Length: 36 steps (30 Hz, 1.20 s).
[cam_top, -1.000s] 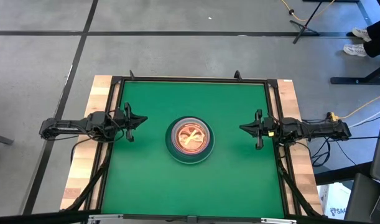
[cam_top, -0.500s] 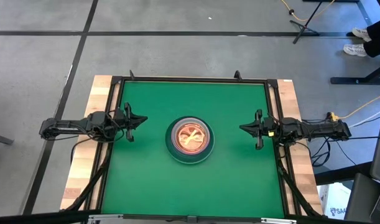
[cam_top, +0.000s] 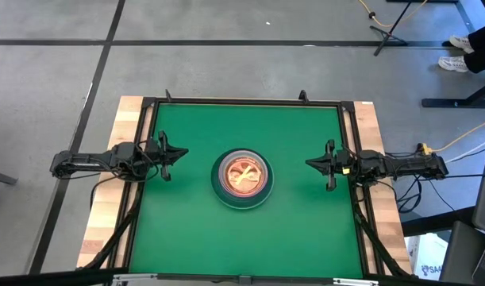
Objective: Stack plastic plates
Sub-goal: Return to Home Position
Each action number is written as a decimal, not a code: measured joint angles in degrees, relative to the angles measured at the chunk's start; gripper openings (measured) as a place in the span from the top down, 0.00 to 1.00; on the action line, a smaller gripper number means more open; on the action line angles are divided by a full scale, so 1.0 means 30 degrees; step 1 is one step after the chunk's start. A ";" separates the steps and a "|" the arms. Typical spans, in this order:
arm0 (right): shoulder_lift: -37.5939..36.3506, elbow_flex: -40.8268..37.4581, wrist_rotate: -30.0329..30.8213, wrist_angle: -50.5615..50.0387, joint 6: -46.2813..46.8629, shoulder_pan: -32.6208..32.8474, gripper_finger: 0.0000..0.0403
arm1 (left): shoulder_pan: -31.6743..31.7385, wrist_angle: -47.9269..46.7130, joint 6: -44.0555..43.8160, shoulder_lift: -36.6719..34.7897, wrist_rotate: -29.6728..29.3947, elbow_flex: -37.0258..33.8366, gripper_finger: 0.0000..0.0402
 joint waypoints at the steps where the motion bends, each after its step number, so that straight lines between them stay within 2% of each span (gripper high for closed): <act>1: 0.0000 0.0000 0.0000 0.0000 0.0000 0.0000 1.00 | -0.0004 0.0000 0.0000 0.0000 0.0004 0.0000 1.00; 22: -0.0015 -0.0007 0.0115 0.0033 0.0014 0.0210 1.00 | 0.0000 0.0006 -0.0007 0.0000 -0.0003 0.0000 1.00; 36: -0.0015 -0.0029 -0.0605 0.0060 0.0007 0.0393 1.00 | -0.0006 0.0007 -0.0007 0.0000 -0.0003 0.0000 1.00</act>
